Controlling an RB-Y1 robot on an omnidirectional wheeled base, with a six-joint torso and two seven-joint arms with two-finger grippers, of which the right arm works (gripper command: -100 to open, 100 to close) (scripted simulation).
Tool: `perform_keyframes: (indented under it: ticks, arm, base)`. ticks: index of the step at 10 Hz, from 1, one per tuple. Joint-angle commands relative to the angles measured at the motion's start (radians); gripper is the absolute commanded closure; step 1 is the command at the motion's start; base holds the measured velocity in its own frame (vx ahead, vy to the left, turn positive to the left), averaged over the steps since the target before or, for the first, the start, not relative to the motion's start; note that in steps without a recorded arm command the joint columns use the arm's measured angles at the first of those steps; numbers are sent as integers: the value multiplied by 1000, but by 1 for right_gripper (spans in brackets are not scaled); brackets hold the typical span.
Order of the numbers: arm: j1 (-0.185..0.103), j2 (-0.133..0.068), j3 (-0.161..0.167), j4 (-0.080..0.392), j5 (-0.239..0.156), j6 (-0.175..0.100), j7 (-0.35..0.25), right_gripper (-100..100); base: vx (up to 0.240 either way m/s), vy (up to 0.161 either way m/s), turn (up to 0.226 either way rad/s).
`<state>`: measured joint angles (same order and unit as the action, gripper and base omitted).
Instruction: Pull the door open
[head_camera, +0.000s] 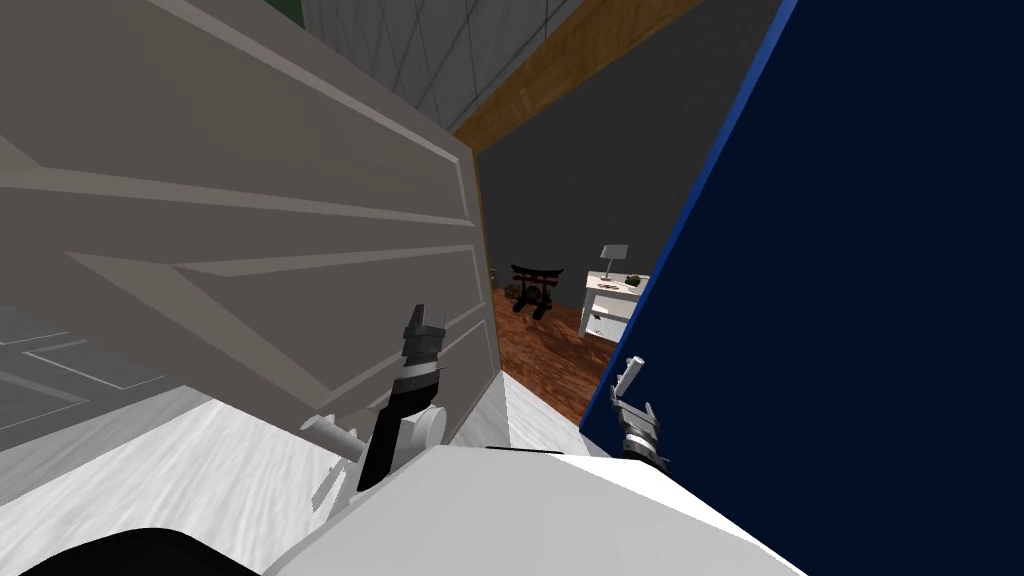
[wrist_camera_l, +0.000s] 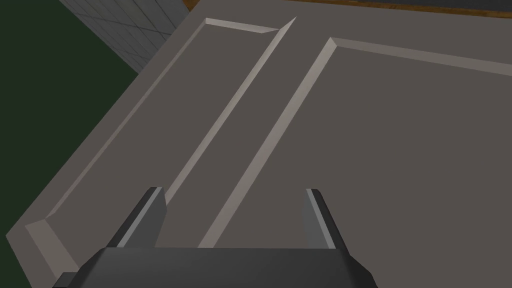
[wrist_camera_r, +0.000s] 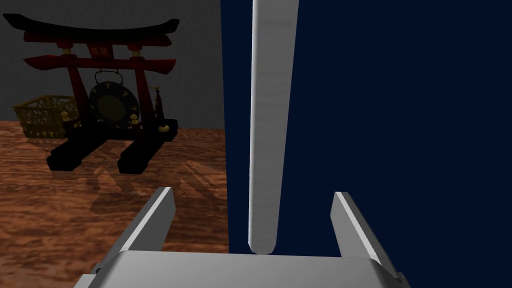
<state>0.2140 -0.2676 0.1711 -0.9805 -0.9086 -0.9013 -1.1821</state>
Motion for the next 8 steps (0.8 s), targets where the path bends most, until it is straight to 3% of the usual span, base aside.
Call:
perform_keyframes:
  ticks: [1, 6, 7, 8]
  arm:
    - [-2, -20, -1, 20, -2, -5, -30, -100]
    - [11, -82, -2, 60, -7, -19, -113, -100]
    - [15, -102, -3, 73, -9, -23, -139, -100]
    - [15, -102, -3, 73, -9, -23, -139, -100]
  base:
    - [92, -5, 22]
    - [95, -8, 24]
    - [139, -4, 34]
    - [111, 9, 12]
